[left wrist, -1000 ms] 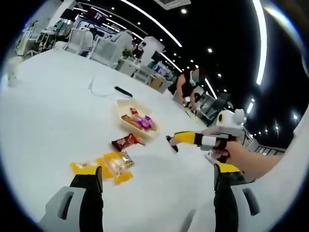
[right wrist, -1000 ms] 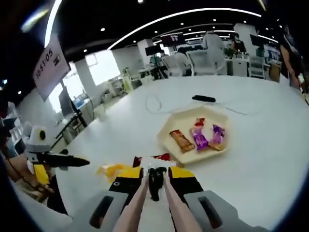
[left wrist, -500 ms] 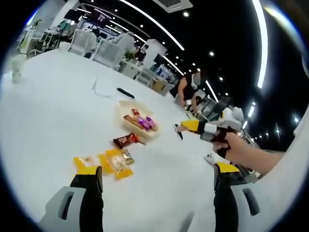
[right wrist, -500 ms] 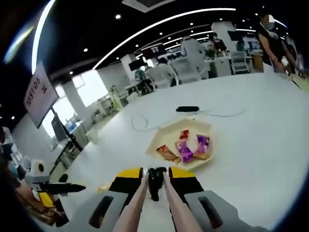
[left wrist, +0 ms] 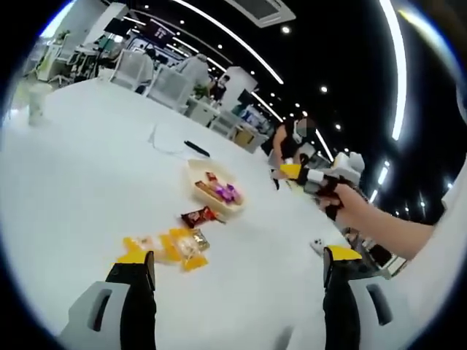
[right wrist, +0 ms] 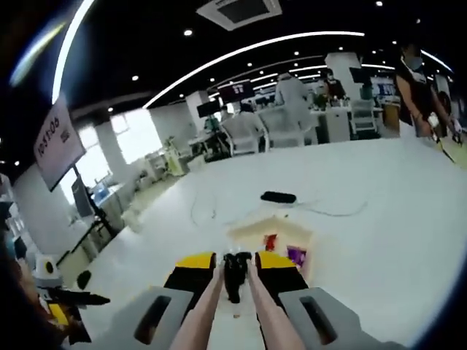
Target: Place the target food into the container with the food tongs after gripping and lifting it, then release it inside without dropping or visibly crushing the food.
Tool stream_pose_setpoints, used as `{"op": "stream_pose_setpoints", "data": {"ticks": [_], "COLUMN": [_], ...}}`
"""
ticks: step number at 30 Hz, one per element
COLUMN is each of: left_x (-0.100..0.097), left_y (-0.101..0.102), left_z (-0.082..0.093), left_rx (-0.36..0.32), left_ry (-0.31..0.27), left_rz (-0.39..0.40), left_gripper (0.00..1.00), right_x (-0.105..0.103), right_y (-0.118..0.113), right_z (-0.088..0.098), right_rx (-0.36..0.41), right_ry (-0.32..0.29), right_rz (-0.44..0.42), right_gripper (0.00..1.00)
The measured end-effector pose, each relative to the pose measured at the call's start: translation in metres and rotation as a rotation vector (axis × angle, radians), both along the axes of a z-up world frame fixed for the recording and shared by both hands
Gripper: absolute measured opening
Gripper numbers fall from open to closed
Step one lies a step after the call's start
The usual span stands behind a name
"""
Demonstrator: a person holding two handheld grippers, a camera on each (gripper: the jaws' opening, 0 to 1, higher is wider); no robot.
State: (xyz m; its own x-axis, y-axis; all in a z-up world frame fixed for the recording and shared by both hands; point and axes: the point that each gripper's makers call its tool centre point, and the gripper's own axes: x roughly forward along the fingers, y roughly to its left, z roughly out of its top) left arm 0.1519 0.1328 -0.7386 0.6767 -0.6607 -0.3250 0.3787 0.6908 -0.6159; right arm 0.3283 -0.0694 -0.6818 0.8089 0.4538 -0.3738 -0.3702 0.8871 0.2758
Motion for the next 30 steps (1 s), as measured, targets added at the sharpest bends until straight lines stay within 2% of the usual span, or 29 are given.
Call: {"op": "stream_pose_setpoints", "data": {"ticks": [10, 13, 26, 30], "left_x": [-0.004, -0.005, -0.008, -0.006], "left_y": [0.006, 0.010, 0.012, 0.012], "left_z": [0.005, 0.006, 0.005, 0.003], "left_rx": [-0.002, -0.004, -0.012, -0.015], "left_ry": [-0.013, -0.014, -0.002, 0.002], "left_rz": [0.034, 0.051, 0.077, 0.082], "left_gripper": [0.97, 0.97, 0.96, 0.96], "right_x": [0.041, 0.048, 0.082, 0.085], "right_y": [0.004, 0.003, 0.008, 0.013], "right_z": [0.022, 0.027, 0.040, 0.036], "right_rx": [-0.060, -0.050, -0.045, -0.056], "right_ry": [-0.060, -0.072, -0.097, -0.091], "right_rz": [-0.007, -0.021, -0.022, -0.007], "right_gripper": [0.20, 0.20, 0.20, 0.21]}}
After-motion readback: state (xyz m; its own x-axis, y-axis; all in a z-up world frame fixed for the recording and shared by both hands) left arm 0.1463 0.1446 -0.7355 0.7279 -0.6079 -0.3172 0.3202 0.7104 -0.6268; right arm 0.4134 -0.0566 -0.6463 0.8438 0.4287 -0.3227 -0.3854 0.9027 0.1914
